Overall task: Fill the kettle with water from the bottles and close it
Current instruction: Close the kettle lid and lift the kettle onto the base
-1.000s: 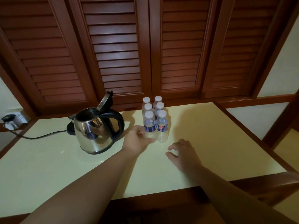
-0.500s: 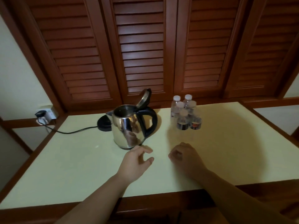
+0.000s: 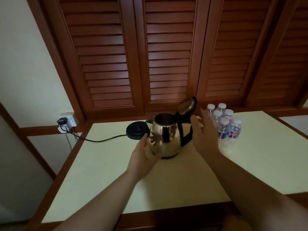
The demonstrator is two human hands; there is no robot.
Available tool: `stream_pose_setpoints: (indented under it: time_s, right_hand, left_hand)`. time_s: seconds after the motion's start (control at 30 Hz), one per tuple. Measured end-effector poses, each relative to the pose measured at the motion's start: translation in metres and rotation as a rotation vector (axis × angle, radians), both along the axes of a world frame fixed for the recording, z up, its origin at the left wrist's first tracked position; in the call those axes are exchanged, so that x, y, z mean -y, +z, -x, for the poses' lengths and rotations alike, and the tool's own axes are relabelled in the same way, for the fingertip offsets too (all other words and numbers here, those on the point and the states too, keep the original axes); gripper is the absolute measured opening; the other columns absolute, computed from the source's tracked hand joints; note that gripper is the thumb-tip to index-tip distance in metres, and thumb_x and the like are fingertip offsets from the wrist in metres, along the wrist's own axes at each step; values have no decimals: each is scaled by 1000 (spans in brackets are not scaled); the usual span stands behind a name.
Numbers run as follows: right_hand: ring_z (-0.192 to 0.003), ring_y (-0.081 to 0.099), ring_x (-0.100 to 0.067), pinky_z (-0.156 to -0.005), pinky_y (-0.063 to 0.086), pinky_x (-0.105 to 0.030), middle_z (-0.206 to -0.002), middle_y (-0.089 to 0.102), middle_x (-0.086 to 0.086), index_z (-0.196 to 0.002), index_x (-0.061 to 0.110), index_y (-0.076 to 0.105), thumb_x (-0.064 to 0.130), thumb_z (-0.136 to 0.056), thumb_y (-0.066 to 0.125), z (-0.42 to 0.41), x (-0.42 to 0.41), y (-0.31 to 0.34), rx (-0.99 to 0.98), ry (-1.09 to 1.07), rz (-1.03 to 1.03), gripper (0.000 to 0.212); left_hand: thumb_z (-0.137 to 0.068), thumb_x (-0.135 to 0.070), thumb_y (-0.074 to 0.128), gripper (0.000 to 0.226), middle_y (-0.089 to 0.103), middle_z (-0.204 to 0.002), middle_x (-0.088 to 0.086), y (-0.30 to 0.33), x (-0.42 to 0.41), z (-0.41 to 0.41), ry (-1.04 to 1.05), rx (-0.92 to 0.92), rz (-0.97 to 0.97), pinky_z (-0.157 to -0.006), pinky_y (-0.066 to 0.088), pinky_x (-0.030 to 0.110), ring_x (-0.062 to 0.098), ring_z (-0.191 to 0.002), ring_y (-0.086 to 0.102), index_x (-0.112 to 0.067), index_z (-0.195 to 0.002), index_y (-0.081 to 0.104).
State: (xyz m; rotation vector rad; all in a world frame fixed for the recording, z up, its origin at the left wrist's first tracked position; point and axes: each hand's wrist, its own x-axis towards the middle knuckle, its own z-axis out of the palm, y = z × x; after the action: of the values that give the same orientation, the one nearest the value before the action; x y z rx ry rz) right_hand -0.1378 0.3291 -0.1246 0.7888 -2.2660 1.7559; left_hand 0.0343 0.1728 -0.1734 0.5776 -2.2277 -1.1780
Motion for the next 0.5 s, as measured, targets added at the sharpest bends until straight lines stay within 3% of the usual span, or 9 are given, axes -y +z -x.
stream_pose_setpoints:
  time_s: [0.07, 0.17, 0.3, 0.37, 0.43, 0.5]
  right_hand:
    - [-131, 56, -17, -111, 46, -45, -141, 62, 3, -149, 29, 47, 66, -96, 39, -3, 15, 15, -46, 10, 12, 65]
    - [-124, 59, -11, -107, 49, -35, -134, 66, 4, -146, 23, 53, 49, -104, 49, -10, 30, 30, -138, -25, -8, 50]
    - [-103, 48, 8, -90, 37, -1, -118, 67, 0, -130, 10, 67, 24, -103, 61, -21, 49, 43, -385, -38, -103, 30]
    - [-111, 49, 1, -97, 36, -7, -132, 65, -1, -131, 17, 69, 31, -103, 62, -24, 58, 40, -455, 38, -237, 32]
    - [-127, 50, -12, -109, 40, -27, -144, 59, 3, -131, 24, 70, 38, -101, 63, -25, 62, 30, -472, 78, -365, 35]
    - [-132, 49, -17, -114, 42, -37, -144, 60, 4, -127, 22, 74, 38, -99, 65, -26, 62, 23, -492, 75, -415, 34]
  left_hand:
    - [-89, -34, 79, 62, 61, -123, -42, 9, -1, 4, -96, -39, -23, -92, 47, 9, -16, -118, 57, -56, -133, 41]
    - [-89, -26, 77, 65, 59, -132, -29, 5, 2, 9, -177, -46, -6, -92, 48, 12, -5, -126, 56, -52, -137, 43]
    - [-89, -24, 77, 67, 53, -127, -40, 1, 9, 8, -206, -76, 6, -92, 41, 3, -13, -123, 51, -55, -135, 40]
    - [-90, -22, 78, 64, 55, -121, -42, -1, 15, 7, -205, -85, -1, -90, 40, 1, -16, -119, 52, -58, -127, 41]
    - [-89, -16, 79, 66, 56, -115, -39, -1, 18, 7, -204, -96, -21, -87, 38, -2, -27, -113, 48, -59, -121, 39]
    - [-89, -15, 78, 69, 56, -118, -40, -6, 24, 8, -231, -92, -27, -88, 37, -2, -29, -112, 47, -60, -124, 38]
